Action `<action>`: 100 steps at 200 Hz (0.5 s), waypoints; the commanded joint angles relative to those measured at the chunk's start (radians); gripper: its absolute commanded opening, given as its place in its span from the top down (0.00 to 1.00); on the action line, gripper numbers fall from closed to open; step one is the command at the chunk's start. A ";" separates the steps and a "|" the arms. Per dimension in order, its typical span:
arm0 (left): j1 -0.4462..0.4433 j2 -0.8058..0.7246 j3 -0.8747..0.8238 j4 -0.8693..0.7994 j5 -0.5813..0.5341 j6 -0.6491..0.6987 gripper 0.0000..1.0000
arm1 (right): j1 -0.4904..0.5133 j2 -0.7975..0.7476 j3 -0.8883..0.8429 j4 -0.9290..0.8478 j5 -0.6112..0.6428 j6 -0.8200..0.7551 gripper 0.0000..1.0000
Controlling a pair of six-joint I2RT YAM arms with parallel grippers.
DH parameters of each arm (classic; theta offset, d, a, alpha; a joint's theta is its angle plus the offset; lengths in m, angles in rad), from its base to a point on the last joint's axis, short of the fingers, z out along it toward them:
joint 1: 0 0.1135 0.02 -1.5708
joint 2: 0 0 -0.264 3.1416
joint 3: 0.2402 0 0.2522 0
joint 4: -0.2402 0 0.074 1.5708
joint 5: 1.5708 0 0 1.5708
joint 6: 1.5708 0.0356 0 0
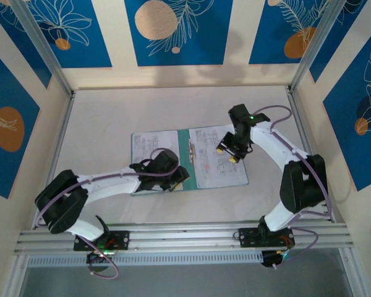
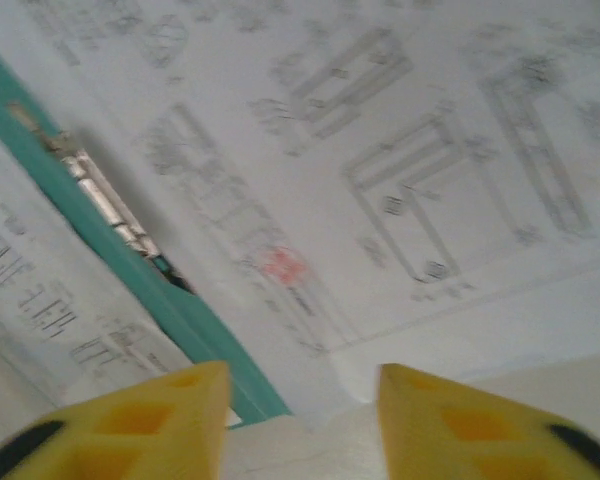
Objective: Put the files into the folder
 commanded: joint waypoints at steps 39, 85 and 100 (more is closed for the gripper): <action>0.129 -0.019 -0.025 -0.241 0.010 0.194 0.97 | 0.103 0.323 0.352 -0.058 -0.042 -0.102 0.93; 0.149 0.066 -0.029 -0.247 0.002 0.236 1.00 | 0.116 0.527 0.594 -0.097 -0.032 -0.150 1.00; 0.150 0.079 -0.042 -0.246 -0.007 0.231 1.00 | 0.117 0.584 0.658 -0.115 -0.028 -0.161 1.00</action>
